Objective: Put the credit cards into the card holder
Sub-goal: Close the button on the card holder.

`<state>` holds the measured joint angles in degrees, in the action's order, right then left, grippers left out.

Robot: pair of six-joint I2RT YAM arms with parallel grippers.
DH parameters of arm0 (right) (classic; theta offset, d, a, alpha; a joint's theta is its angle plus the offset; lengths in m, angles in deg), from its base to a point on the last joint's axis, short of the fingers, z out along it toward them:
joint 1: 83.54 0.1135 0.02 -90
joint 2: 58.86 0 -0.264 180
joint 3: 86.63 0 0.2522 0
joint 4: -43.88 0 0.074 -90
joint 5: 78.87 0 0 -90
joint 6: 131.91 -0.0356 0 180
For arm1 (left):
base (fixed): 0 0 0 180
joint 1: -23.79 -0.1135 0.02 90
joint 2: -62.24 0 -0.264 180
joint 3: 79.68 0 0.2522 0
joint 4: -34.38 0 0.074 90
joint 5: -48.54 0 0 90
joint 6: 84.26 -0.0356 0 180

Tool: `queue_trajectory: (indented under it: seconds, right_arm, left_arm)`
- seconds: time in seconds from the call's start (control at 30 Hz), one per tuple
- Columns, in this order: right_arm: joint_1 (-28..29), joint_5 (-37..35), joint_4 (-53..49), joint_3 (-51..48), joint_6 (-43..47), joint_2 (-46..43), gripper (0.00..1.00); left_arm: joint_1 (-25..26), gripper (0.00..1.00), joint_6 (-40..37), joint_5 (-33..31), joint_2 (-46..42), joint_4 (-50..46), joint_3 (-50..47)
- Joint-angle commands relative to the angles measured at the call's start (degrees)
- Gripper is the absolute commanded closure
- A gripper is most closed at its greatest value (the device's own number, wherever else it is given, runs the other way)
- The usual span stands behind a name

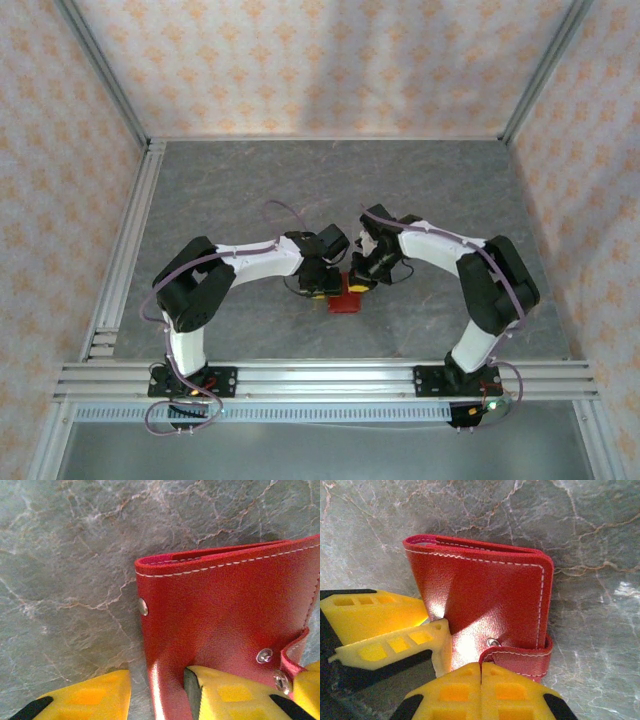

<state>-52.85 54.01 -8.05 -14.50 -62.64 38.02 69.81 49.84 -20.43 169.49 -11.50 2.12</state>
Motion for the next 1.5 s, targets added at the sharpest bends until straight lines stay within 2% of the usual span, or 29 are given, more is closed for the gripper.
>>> queue_trajectory:
  seconds: [0.0,1.0,1.47]
  right_arm:
    - [-0.4,-0.6,-2.1,-0.8,0.3,-1.6,1.00]
    - [-0.3,-0.6,-2.8,1.1,1.0,3.0,1.00]
    - [-0.6,-0.6,-2.5,2.2,0.0,2.3,1.00]
  left_arm:
    - [0.8,0.63,0.7,-0.6,1.6,0.5,-2.3]
    - [0.9,0.63,1.2,-0.7,0.8,0.7,-2.8]
    - [0.9,0.63,1.1,-0.7,1.1,0.6,-2.5]
